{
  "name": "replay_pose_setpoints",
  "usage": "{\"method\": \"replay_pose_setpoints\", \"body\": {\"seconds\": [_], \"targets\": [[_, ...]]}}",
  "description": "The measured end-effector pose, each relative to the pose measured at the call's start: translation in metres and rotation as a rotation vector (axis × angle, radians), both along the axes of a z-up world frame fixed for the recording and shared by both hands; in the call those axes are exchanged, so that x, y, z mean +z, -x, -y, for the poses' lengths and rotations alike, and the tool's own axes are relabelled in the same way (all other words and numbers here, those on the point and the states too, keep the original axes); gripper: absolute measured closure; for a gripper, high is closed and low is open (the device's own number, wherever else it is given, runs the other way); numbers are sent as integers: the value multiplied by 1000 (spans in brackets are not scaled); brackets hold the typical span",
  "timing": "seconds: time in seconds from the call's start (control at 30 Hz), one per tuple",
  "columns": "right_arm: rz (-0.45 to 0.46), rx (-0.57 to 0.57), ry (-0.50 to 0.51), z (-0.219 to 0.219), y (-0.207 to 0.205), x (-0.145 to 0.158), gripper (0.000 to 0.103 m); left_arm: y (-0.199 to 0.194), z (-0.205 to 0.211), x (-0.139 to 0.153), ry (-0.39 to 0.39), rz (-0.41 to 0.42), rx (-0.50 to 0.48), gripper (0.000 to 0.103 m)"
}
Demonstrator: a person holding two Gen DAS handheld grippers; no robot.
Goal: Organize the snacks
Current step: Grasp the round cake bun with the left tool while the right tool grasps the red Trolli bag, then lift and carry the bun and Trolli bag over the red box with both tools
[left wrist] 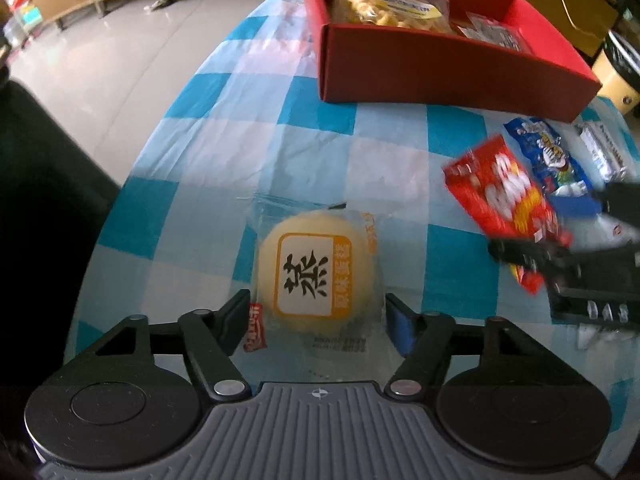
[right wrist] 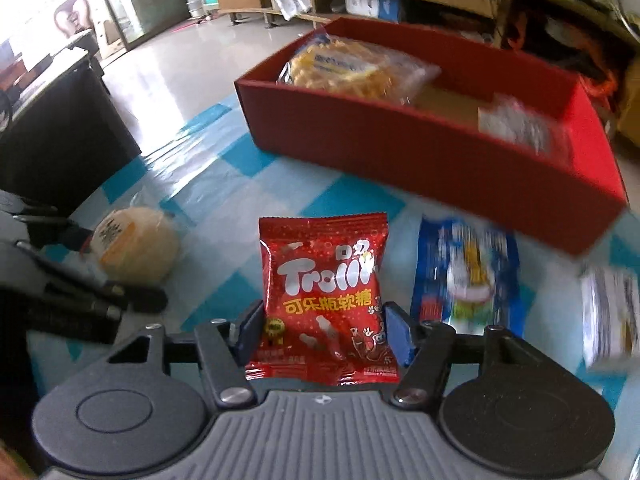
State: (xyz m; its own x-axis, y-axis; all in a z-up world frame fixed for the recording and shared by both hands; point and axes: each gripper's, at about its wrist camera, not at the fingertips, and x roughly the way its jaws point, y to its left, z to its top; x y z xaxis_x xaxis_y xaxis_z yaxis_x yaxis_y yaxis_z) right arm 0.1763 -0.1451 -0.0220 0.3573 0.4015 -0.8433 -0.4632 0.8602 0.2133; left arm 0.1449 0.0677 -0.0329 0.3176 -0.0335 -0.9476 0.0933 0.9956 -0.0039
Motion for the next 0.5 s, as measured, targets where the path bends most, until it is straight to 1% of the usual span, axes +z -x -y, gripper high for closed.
{"method": "replay_pose_setpoints", "body": {"seconds": [0.07, 0.13, 0.17, 0.2, 0.23, 0.27, 0.3, 0.33, 0.4, 0.5], "targets": [[-8, -7, -4, 4, 11, 0, 41, 3, 1, -1, 12, -5, -3, 25], [6, -5, 18, 3, 18, 0, 40, 5, 6, -3, -14, 2, -19, 22], [11, -11, 17, 2, 20, 0, 39, 5, 9, -4, -24, 5, -28, 19], [13, -21, 13, 2, 20, -1, 33, 5, 11, -5, -30, 6, -34, 15], [15, -26, 6, 1, 19, -2, 28, 5, 12, -6, -39, 9, -34, 14], [16, -26, -7, 1, 18, -3, 18, 4, 13, -7, -46, 13, -31, 10], [14, -20, -26, 0, 18, -5, 4, 3, 12, -9, -50, 16, -25, 6], [7, -9, -52, -2, 18, -8, 0, 1, 10, -10, -46, 17, -15, 6], [28, -10, -43, -7, 21, -10, 0, -1, 5, -11, -44, 25, 9, 4], [73, -3, 3, -15, 28, -12, 0, -3, 0, -13, -50, 35, 31, 0]]}}
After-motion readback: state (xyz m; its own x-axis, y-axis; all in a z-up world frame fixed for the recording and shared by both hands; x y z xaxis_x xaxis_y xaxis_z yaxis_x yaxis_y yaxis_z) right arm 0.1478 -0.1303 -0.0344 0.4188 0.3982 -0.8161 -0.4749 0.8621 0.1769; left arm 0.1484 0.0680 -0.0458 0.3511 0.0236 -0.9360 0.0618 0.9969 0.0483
